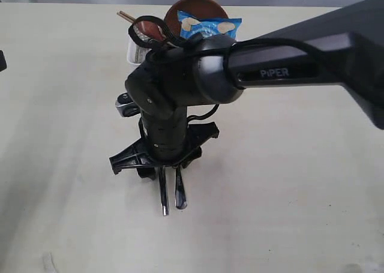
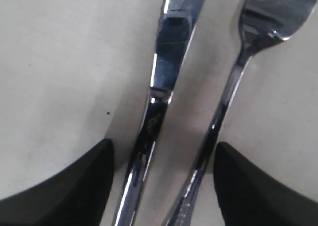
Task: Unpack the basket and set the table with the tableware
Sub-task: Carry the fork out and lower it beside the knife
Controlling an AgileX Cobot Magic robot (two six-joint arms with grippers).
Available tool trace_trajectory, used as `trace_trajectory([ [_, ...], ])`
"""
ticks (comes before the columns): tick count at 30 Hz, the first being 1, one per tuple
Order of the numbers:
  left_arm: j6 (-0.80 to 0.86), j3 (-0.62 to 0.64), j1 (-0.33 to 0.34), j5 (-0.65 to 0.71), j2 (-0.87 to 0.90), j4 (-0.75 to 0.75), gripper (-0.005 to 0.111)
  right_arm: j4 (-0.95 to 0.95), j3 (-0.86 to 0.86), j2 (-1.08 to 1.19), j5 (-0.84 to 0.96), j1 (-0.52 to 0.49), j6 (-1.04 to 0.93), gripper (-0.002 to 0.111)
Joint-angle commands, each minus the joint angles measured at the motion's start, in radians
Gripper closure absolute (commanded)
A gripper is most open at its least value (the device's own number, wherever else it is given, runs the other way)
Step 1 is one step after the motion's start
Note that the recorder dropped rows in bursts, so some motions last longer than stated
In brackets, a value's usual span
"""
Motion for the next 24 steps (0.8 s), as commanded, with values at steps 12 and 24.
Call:
trace_trajectory([
  [12,0.002,0.005,-0.001,0.014,-0.002,0.001,0.073,0.041,-0.005,0.038,0.046,0.002,0.004,0.067],
  [24,0.002,0.005,-0.001,0.014,-0.002,0.001,0.073,0.147,0.023,0.036,-0.003,0.002,0.113,0.067],
])
